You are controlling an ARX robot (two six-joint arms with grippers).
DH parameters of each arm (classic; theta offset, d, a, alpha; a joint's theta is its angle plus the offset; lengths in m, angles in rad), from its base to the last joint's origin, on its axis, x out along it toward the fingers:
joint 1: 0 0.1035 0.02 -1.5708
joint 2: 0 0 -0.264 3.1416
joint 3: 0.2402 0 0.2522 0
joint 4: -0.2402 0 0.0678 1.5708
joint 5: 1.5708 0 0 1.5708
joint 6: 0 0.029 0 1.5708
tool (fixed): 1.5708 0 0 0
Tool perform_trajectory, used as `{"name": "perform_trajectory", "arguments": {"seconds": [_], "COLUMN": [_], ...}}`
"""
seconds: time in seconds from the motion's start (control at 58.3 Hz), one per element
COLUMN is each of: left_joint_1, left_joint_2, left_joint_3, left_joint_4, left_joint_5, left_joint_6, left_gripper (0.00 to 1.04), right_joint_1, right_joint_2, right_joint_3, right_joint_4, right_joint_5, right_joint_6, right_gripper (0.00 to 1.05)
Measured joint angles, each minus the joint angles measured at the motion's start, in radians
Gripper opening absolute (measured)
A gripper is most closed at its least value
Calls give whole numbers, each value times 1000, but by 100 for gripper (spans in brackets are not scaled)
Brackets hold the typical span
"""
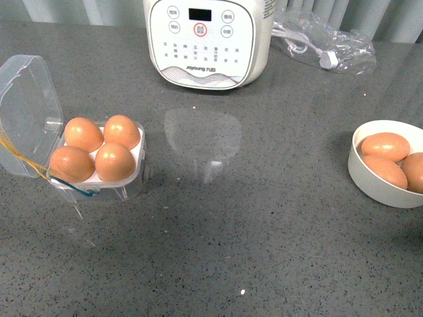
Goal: Put egg into box
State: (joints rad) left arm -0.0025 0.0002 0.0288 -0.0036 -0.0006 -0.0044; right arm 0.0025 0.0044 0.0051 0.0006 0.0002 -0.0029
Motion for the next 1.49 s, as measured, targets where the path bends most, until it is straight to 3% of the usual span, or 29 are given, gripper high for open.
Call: {"name": "perform_trajectory", "arguments": {"seconds": [0.171, 0.257, 0.292, 0.514, 0.703, 0.857, 1.218, 1.492], "left_joint_1": [0, -92, -100, -31, -26, -24, -18, -100], "left_joint_2": [0, 103, 147, 491, 940, 1152, 1337, 1345], "left_joint_3": [0, 24, 31, 120, 164, 201, 267, 286], "left_joint_4": [0, -76, -76, 79, 403, 561, 666, 668], "left_joint_5": [0, -321, -346, -269, -219, -216, -188, -126], "left_joint_6": [0, 3, 3, 25, 91, 129, 160, 169], "left_gripper": [98, 98, 98, 98, 98, 98, 98, 98], "right_joint_1": [0, 0, 0, 0, 0, 0, 0, 0], "right_joint_2": [0, 0, 0, 0, 0, 0, 0, 0], "right_joint_3": [0, 0, 0, 0, 0, 0, 0, 0], "right_joint_4": [0, 0, 0, 0, 0, 0, 0, 0], "right_joint_5": [0, 2, 1, 1, 0, 0, 0, 0], "right_joint_6": [0, 0, 0, 0, 0, 0, 0, 0], "right_gripper": [97, 97, 97, 97, 97, 97, 97, 97]}}
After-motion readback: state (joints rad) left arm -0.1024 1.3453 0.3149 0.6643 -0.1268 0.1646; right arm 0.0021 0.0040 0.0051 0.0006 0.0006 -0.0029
